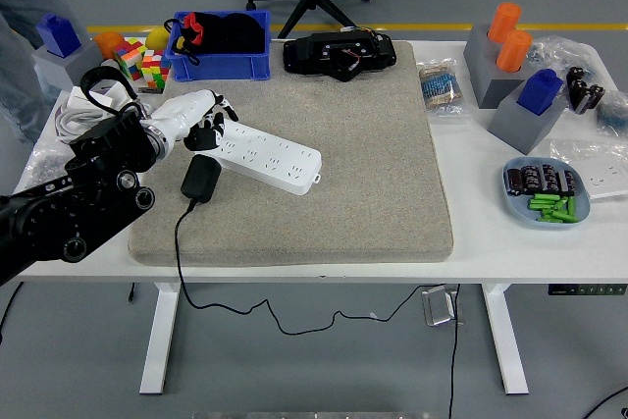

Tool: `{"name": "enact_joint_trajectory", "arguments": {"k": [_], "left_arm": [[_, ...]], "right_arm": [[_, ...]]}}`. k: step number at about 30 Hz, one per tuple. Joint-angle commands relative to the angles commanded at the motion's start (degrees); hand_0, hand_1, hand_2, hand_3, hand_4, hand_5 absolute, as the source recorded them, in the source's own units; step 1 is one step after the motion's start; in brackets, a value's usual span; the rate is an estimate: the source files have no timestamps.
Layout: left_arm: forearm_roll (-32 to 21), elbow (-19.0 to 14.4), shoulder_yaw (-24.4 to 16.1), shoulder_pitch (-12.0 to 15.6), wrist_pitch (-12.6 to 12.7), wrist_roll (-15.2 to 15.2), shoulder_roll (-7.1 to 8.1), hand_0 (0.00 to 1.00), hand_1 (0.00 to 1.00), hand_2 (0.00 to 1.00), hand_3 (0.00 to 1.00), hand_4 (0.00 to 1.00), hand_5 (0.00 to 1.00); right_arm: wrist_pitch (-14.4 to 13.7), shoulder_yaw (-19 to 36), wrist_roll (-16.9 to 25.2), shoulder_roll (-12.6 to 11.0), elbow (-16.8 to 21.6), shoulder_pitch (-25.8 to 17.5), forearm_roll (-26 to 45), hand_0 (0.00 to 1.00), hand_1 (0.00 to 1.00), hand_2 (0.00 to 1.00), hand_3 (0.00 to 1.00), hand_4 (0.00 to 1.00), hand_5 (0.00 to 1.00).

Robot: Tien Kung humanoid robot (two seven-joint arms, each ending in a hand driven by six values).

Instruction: Press the white button,pick up the black plug,place it near the board,insert it into the board

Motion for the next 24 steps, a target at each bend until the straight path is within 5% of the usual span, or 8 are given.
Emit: {"name": "enact_joint_trajectory", "arguments": {"k": [9,24], "left_arm": [[1.5,6.3,5.2,-3.4,-1.1,1.4,-2.64,0.117,0.047,0.095,0.695,0.002,0.002],[3.0,12.2,9.9,-5.7,-1.4,2.3,-4.39,0.112,0.045,0.099,0.686,0.002,0.002]], "right_arm": [[0.0,-0.9,0.0,-0.3,-0.1,0.3,0.3,0.765,0.646,0.631,0.615,0.664,0.432],[0.1,-2.2,0.0,-0.6,-0.1,0.4,0.7,0.765,0.645,0.631,0.615,0.664,0.432]]}}
